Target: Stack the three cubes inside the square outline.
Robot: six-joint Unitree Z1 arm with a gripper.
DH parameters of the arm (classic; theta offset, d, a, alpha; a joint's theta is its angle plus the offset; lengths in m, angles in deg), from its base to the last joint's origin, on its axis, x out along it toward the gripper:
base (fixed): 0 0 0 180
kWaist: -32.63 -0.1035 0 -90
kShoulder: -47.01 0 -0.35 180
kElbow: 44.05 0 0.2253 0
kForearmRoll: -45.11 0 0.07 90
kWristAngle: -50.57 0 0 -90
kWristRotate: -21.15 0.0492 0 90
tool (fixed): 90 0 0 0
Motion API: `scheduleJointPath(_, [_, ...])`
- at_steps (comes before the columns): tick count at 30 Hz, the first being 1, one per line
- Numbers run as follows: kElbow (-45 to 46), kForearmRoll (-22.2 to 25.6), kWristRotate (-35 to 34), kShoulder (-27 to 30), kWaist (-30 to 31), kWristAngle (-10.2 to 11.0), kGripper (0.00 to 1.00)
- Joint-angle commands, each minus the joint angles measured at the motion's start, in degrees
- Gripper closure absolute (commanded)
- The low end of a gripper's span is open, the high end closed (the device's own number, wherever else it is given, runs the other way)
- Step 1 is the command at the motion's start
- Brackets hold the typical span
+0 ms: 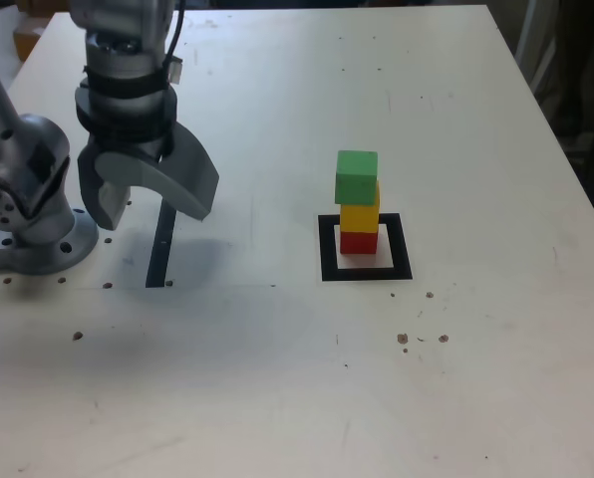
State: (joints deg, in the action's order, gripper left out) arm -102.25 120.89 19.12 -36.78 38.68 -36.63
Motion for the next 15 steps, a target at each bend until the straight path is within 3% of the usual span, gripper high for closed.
scheduleJointPath(1, [0.42, -1.25, -0.07, -0.87, -0.07, -0.17, 0.0])
scheduleJointPath(15, [0.37, -3.38, -0.91, -3.6, -0.07, -0.71, 0.0])
